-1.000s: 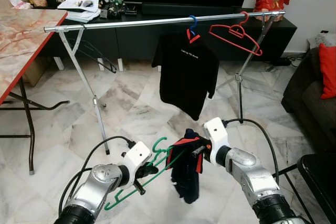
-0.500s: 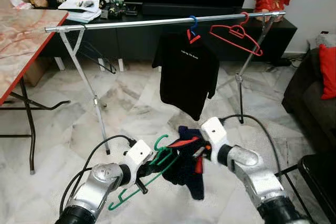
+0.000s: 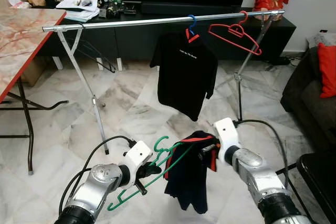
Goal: Hang hanger
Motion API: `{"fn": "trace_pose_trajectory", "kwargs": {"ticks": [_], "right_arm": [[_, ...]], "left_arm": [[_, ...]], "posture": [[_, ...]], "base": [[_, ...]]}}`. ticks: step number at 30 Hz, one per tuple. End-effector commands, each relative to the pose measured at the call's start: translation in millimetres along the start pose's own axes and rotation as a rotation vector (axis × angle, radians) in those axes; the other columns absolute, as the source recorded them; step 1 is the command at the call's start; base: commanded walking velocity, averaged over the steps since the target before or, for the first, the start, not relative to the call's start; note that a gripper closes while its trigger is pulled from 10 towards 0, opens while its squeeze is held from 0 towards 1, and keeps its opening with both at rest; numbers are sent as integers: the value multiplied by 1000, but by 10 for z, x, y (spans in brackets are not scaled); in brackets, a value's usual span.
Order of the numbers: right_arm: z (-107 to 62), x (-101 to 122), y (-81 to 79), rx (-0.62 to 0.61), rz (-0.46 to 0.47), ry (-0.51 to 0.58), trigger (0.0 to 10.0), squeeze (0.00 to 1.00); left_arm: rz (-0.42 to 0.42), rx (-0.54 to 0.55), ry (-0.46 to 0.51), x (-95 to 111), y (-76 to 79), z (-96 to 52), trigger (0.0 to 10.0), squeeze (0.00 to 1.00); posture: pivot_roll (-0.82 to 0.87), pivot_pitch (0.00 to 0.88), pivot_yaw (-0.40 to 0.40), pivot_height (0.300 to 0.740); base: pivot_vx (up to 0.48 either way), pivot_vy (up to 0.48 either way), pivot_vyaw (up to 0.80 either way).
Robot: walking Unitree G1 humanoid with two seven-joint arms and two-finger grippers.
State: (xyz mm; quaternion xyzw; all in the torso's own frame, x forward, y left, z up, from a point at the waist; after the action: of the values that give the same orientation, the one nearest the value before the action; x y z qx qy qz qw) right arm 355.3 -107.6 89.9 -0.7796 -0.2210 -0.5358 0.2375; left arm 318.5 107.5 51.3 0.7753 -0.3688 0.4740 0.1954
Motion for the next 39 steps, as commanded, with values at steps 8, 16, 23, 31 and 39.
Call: {"fn": "trace_pose_trajectory", "kwargs": {"ticks": [8,16,23,31,39], "right_arm": [[-105,395,-523,338,-38,180,10000,0],[-29,-174,7,-17,-103,-133,10000,0],[-42,-170,181,-169,-24,-88,10000,0],[-26,-79,219,-177,67,-31,10000,0],[-82,154,-405,272,-20,92,10000,0]], "left_arm": [[4,1,6,35,6,9,10000,0],[4,7,5,33,0,12,10000,0],[14,39,12,38,-37,7,10000,0],[15,40,9,38,-43,3,10000,0],[9,26,7,34,-18,14,10000,0]], "posture": [[23,85,-57,740],[27,86,-60,740],[28,90,-60,740],[28,90,-60,740],[27,89,-59,740]], "base": [[0,0,0],[0,0,0],[0,0,0],[0,0,0],[0,0,0]]}}
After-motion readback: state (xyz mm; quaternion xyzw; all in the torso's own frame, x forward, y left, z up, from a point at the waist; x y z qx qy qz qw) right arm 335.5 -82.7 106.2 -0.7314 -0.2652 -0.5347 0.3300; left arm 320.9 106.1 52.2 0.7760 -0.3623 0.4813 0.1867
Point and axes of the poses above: a point about 5 cm out from each wrist's last joint towards the gripper, its own z axis pointing out of the wrist towards the gripper, its own x axis along the axis of the wrist's last joint, y = z × x, the point moved 3 cm from there along z, pointing out of the wrist towards the gripper
